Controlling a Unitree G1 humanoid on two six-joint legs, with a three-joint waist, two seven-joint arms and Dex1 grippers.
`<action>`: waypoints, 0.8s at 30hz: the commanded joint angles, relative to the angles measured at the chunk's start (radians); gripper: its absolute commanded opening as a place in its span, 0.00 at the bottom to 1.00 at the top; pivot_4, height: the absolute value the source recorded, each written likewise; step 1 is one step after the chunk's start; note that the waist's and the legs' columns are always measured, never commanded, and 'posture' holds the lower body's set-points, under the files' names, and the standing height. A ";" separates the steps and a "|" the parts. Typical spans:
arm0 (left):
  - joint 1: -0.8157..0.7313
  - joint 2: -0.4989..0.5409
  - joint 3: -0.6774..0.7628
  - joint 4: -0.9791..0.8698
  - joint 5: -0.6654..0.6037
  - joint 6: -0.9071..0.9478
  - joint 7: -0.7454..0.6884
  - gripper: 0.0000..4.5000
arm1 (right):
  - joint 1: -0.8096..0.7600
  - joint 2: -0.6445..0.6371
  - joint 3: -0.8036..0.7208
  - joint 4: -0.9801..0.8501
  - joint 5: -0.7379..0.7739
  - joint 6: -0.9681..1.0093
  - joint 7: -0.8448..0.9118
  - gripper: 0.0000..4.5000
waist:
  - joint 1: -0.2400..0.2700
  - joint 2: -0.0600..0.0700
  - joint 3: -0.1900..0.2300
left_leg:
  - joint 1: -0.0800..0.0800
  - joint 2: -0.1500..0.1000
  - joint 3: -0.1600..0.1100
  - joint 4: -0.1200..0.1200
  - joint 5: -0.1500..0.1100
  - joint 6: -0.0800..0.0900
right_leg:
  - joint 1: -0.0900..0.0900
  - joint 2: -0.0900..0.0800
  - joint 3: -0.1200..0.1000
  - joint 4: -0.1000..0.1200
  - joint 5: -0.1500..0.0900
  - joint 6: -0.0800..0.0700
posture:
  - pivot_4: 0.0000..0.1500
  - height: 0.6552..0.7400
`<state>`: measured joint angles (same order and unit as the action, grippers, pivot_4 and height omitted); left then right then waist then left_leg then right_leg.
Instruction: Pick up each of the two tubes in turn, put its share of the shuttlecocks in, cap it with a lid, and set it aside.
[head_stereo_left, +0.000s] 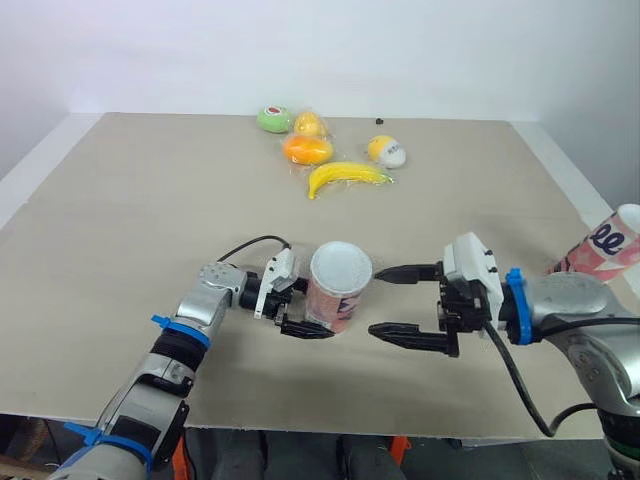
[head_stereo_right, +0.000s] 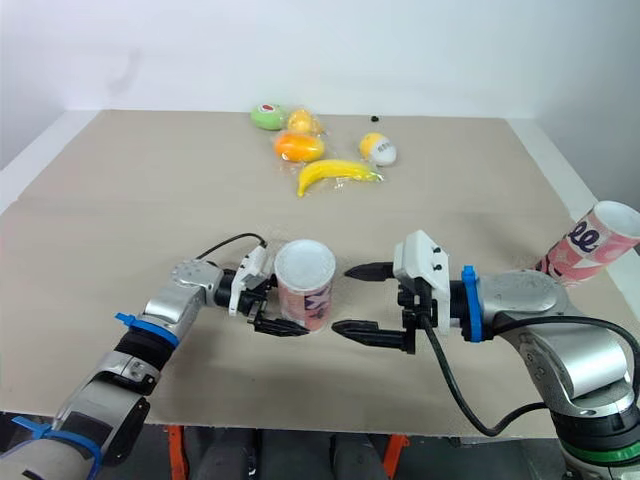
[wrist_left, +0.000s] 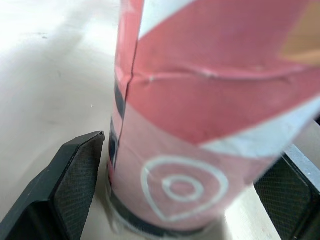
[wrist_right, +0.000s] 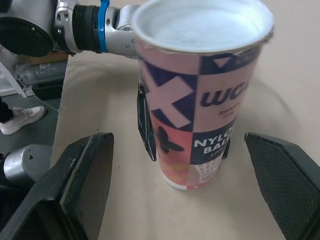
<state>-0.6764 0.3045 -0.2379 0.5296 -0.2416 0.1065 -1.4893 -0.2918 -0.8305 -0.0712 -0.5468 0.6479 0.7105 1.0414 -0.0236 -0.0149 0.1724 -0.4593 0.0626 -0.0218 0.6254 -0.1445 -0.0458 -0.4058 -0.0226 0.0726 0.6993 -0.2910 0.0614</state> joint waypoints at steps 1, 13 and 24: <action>0.007 0.048 0.012 -0.063 -0.023 0.022 -0.044 0.99 | -0.030 0.013 0.026 -0.031 0.016 -0.008 -0.013 1.00 | 0.000 0.000 0.000 | 0.000 0.000 0.000 0.000 0.000 0.000 | 0.000 0.000 0.000 0.000 0.000 0.000 | 1.00 0.43; 0.019 0.269 0.129 -0.192 -0.122 0.143 -0.088 0.99 | -0.097 0.073 0.162 0.033 -0.047 -0.065 -0.012 1.00 | -0.002 -0.005 0.003 | 0.000 0.001 0.000 -0.001 0.000 0.000 | -0.001 0.000 -0.001 0.000 -0.001 -0.001 | 1.00 0.43; 0.032 0.230 0.133 -0.397 -0.236 0.295 -0.008 0.99 | -0.125 0.116 0.191 0.127 -0.110 -0.142 -0.004 1.00 | 0.001 -0.006 0.004 | -0.001 0.001 0.000 0.000 0.000 0.000 | 0.000 0.000 -0.001 0.000 0.000 0.000 | 1.00 0.43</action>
<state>-0.6370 0.5485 -0.1118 0.1709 -0.4532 0.3914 -1.5106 -0.4011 -0.7133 0.1473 -0.4035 0.5286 0.5871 1.0306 -0.0221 -0.0211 0.1761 -0.4606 0.0634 -0.0222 0.6258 -0.1445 -0.0458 -0.4061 -0.0226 0.0716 0.6992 -0.2912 0.0610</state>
